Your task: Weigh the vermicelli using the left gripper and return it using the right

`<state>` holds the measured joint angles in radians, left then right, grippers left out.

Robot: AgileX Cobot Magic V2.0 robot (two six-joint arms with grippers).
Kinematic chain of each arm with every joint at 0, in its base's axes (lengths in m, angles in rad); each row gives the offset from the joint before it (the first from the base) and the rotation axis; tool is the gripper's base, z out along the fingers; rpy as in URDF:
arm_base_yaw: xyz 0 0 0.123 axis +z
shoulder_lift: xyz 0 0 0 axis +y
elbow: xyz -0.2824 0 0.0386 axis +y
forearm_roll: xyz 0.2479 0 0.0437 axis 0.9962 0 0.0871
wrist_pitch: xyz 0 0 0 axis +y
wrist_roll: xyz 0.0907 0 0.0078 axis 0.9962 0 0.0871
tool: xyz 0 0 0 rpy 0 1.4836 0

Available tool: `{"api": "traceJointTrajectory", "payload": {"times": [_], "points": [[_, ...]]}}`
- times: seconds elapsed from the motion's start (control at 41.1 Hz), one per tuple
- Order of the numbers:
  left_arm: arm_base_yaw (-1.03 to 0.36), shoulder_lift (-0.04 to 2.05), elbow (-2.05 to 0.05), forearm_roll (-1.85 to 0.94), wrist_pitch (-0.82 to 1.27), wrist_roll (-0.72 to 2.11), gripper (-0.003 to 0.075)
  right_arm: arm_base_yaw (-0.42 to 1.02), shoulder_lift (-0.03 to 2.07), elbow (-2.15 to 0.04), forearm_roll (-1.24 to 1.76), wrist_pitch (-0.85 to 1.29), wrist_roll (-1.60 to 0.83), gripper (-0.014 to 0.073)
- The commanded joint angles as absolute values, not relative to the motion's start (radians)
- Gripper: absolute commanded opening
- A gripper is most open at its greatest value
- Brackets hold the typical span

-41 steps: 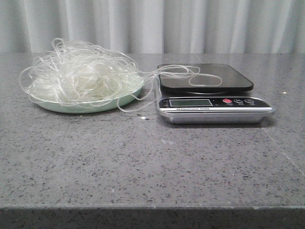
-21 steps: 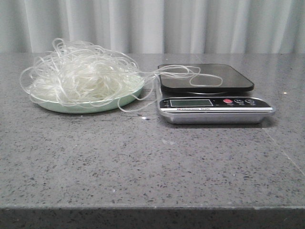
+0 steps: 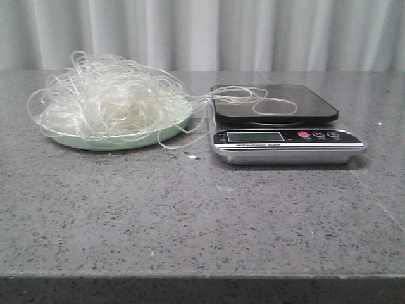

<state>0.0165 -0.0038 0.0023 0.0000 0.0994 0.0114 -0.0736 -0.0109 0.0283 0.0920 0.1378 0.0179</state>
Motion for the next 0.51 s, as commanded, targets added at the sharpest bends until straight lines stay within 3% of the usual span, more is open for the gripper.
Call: {"api": "traceJointTrajectory", "payload": {"times": [0.0, 0.487], "points": [[0.016, -0.023, 0.010, -0.010, 0.026, 0.000, 0.0137, -0.079, -0.028, 0.021, 0.094, 0.046, 0.017, 0.0150], [0.016, -0.023, 0.010, -0.010, 0.026, 0.000, 0.0137, -0.079, -0.028, 0.021, 0.094, 0.072, 0.017, 0.0150]]}}
